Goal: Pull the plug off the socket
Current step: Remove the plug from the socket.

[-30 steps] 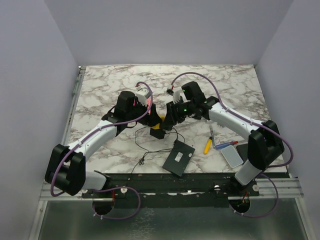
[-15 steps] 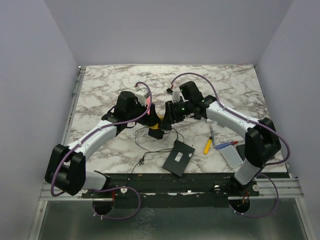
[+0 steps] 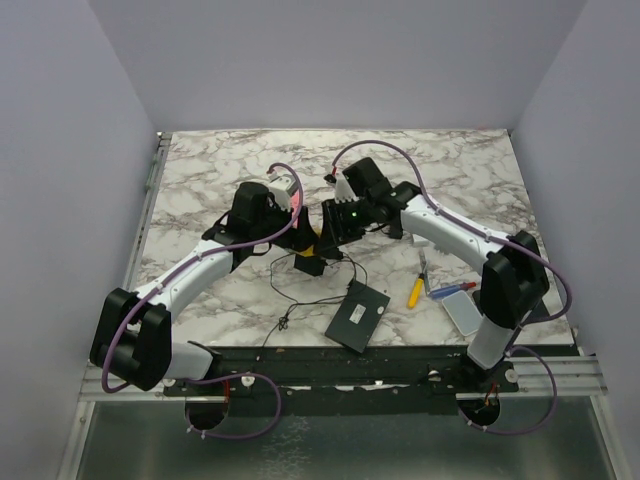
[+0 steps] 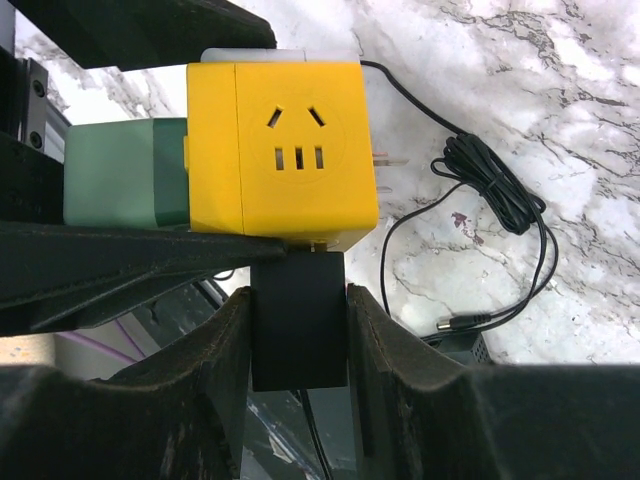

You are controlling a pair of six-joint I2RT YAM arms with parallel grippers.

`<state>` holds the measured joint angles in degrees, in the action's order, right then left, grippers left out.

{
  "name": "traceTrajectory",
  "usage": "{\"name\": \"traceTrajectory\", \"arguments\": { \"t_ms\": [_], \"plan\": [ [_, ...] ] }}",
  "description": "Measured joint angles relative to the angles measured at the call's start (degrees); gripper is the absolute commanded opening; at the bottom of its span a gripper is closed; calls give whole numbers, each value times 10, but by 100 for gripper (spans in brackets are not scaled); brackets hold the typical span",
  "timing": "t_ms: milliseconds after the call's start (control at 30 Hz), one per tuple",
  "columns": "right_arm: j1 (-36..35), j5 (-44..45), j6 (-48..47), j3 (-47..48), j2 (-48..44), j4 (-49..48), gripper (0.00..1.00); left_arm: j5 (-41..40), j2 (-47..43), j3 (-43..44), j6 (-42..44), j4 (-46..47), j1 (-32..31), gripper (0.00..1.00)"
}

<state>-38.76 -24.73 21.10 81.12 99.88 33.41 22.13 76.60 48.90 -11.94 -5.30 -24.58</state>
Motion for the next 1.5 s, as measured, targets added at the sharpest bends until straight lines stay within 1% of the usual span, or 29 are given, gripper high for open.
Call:
{"name": "traceTrajectory", "arguments": {
  "t_ms": [267, 567, 767, 1000, 1333, 1500],
  "plan": [
    [-10, 31, 10, 47, 29, 38, 0, -8, 0, 0, 6, -1, 6, 0],
    [-10, 31, 13, 47, 30, 33, 0, -12, 0, 0, 8, -1, 7, 0],
    [-9, 5, -9, 26, 19, 6, 0, -12, -2, 0, 9, -2, 9, 0],
    [3, -36, -59, -9, -13, -29, 0, -3, -12, 2, 2, 2, 8, 0],
    [17, -89, -133, -16, -22, -22, 0, 22, -13, 2, 2, 3, 7, 0],
    [17, -98, -143, -16, -22, -11, 0, 30, -13, 2, 2, -2, 5, 0]
  ]
}}
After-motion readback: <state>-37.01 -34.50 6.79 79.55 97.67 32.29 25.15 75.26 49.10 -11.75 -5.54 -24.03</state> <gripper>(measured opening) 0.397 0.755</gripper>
